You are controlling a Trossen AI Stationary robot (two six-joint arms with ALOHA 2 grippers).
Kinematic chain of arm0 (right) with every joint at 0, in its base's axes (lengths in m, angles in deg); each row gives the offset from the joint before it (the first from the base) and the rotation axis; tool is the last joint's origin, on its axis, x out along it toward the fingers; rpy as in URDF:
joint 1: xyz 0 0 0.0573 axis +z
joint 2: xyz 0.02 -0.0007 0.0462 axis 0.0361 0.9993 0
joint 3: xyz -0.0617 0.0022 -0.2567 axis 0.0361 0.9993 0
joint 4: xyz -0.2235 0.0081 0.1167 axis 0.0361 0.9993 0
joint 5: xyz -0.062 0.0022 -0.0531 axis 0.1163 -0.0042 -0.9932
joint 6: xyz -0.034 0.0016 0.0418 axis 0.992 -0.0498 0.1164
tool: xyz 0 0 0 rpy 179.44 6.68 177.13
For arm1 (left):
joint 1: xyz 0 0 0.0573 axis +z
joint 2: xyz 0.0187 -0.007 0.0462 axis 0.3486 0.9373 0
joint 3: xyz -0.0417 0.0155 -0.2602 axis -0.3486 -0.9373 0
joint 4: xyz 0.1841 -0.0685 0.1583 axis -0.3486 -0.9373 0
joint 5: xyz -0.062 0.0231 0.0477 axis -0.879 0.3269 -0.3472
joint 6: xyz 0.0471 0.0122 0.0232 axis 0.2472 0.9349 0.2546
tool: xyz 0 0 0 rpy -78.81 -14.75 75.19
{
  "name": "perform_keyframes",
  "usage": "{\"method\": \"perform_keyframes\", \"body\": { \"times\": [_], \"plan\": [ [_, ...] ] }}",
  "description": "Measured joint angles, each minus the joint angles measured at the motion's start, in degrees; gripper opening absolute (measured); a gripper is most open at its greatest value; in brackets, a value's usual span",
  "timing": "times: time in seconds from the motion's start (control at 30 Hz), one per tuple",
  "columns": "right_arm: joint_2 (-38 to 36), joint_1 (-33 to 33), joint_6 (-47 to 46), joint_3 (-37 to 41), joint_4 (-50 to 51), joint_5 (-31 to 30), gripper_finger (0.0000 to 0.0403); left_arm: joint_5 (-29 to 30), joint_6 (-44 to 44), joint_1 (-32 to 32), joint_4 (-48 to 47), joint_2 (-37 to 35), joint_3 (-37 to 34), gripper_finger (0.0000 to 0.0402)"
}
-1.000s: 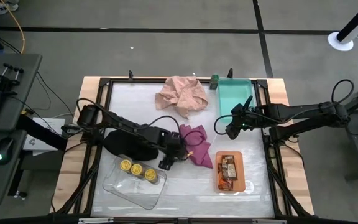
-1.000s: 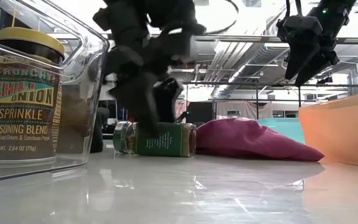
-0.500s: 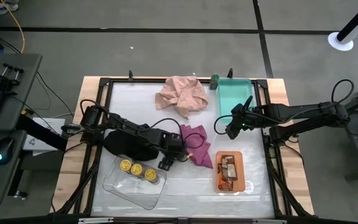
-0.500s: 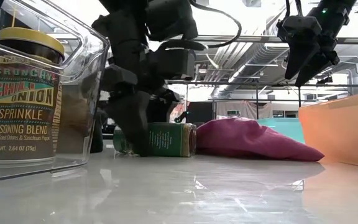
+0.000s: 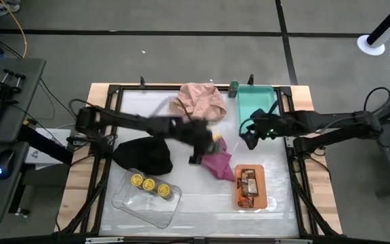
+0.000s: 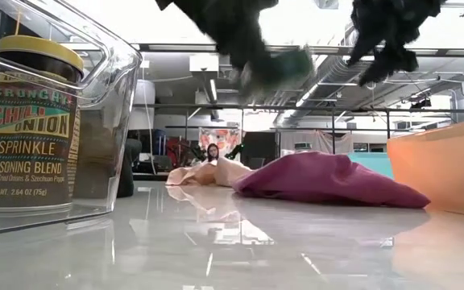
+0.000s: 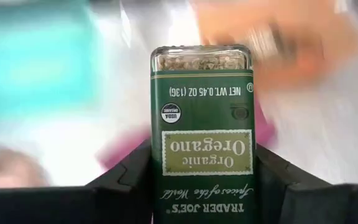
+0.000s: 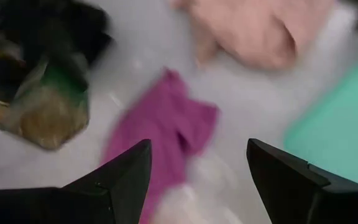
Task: Sort spices by type
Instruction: Put the bottom green seasoning bottle into the green bin
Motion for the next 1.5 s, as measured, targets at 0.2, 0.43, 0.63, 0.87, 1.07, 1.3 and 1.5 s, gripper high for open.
{"method": "perform_keyframes", "body": {
  "times": [0.2,0.43,0.63,0.87,1.07,1.3,1.5],
  "plan": [
    [-2.91,-0.01,6.38,-2.4,-8.74,-0.67,0.0258,0.22,-7.07,9.17,14.87,-9.16,0.21,0.0159],
    [-2.06,-0.02,11.48,-2.38,-23.0,-0.01,0.0258,-3.29,-32.57,16.18,42.48,-9.33,-1.56,0.0159],
    [0.88,-0.02,15.19,-2.36,-34.99,1.01,0.0258,-3.58,-42.53,13.24,55.33,-4.68,-3.16,0.0159],
    [1.47,-0.85,14.87,-2.32,-39.35,0.07,0.0258,1.11,-43.38,9.51,62.96,-1.43,-3.11,0.0159],
    [1.35,-2.4,13.44,-2.25,-45.22,5.52,0.0258,1.47,-43.33,8.76,63.89,-1.02,-3.09,0.0159],
    [1.75,-4.13,11.04,-2.27,-45.93,9.2,0.0258,1.43,-41.5,7.92,63.92,-0.95,-3.09,0.0159],
    [3.21,-4.26,10.73,-2.27,-46.73,11.45,0.0231,1.46,-40.26,7.66,63.88,-0.95,-3.09,0.0159]
  ]
}}
